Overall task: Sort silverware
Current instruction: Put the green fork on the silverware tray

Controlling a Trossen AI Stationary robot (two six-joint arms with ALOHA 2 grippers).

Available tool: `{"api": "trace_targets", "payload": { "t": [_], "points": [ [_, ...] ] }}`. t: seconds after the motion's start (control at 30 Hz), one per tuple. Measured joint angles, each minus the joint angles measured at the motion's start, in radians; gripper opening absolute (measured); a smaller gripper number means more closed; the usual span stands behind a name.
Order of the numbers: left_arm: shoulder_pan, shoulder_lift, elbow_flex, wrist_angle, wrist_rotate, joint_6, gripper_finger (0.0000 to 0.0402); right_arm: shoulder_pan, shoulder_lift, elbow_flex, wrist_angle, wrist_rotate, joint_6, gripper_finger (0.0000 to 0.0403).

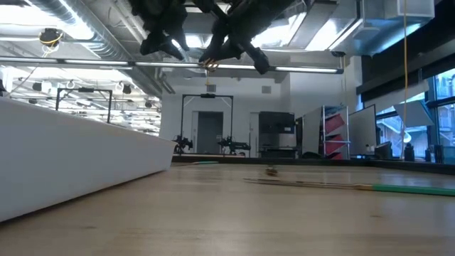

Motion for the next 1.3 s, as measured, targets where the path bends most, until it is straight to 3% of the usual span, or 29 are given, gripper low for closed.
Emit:
{"api": "trace_targets", "payload": {
  "t": [0.37, 0.93, 1.03, 1.23, 1.3],
  "points": [
    [-0.002, 0.002, 0.000, 0.119, 0.005, -0.106, 0.0133, 0.000, 0.000, 0.000, 0.011, 0.035, 0.000, 0.0006],
    [-0.002, 0.060, 0.000, 0.181, 0.037, -0.111, 0.0130, 0.002, -0.002, 0.000, 0.098, 0.027, -0.053, 0.0005],
    [-0.002, 0.061, 0.000, 0.190, 0.038, -0.081, 0.0111, 0.002, -0.002, 0.000, 0.099, 0.026, -0.053, 0.0007],
    [-0.003, 0.059, 0.003, 0.208, 0.059, -0.034, 0.0016, 0.002, -0.002, -0.001, 0.095, 0.019, -0.058, 0.0009],
    [-0.005, 0.059, 0.004, 0.212, 0.061, -0.029, 0.0012, 0.002, -0.002, -0.001, 0.094, 0.017, -0.059, 0.0012]
  ]
}}
